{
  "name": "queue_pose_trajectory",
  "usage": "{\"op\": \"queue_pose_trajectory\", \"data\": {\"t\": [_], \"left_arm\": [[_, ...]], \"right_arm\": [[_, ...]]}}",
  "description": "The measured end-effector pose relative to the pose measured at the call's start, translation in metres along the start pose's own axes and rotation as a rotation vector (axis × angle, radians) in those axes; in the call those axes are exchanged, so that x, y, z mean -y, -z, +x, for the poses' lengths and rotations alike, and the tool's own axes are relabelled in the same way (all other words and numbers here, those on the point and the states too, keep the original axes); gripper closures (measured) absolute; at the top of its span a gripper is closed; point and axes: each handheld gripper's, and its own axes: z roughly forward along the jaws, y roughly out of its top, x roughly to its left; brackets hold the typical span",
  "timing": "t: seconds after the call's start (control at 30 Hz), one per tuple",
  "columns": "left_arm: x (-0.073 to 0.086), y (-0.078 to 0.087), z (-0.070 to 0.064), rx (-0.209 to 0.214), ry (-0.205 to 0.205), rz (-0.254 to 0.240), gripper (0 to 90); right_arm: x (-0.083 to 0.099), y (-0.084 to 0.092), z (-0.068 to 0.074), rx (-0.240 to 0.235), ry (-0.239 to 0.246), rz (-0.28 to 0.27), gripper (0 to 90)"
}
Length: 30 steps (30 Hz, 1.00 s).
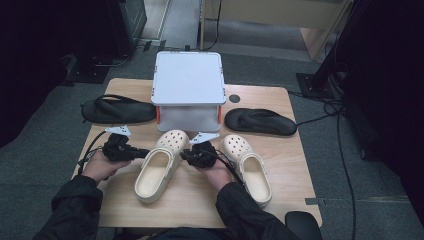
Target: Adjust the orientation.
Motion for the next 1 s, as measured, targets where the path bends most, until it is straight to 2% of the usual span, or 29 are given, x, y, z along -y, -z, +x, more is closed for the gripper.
{"op": "queue_pose_trajectory", "data": {"t": [0.13,0.2,0.27,0.33,0.43,0.47,0.6,0.67,0.73,0.83,1.0], "left_arm": [[-0.001,-0.003,-0.002,0.033,0.012,-0.004,86.0],[-0.002,-0.006,-0.005,0.047,0.004,0.0,85.5],[-0.002,-0.007,-0.007,0.031,-0.009,-0.003,84.1],[-0.003,-0.006,-0.007,0.024,-0.001,-0.013,81.0],[-0.004,-0.004,-0.004,0.016,0.006,-0.026,76.1],[-0.004,-0.003,-0.004,0.001,0.008,-0.03,75.1],[-0.005,0.001,-0.002,-0.022,0.028,-0.062,69.1],[-0.006,0.004,-0.002,-0.048,0.023,-0.083,67.2],[-0.008,0.006,-0.003,-0.064,0.017,-0.104,63.2],[-0.011,0.008,-0.003,-0.067,0.019,-0.106,59.3],[-0.023,0.011,-0.005,-0.062,0.019,-0.108,52.6]], "right_arm": [[-0.001,0.001,-0.003,0.015,-0.008,0.0,76.9],[-0.001,0.001,-0.004,0.022,-0.012,-0.003,76.8],[0.0,0.002,-0.007,0.023,-0.027,0.0,74.1],[0.0,0.003,-0.011,0.013,-0.046,-0.001,71.7],[-0.001,0.006,-0.013,0.011,-0.046,-0.008,70.0],[-0.001,0.007,-0.013,0.012,-0.047,-0.009,69.3],[-0.007,0.021,-0.014,-0.016,-0.049,-0.054,65.7],[-0.01,0.027,-0.013,-0.03,-0.044,-0.069,63.5],[-0.014,0.034,-0.01,-0.046,-0.034,-0.088,60.6],[-0.019,0.04,-0.002,-0.072,-0.013,-0.101,55.6],[-0.023,0.039,0.02,-0.13,0.042,-0.104,45.9]]}}
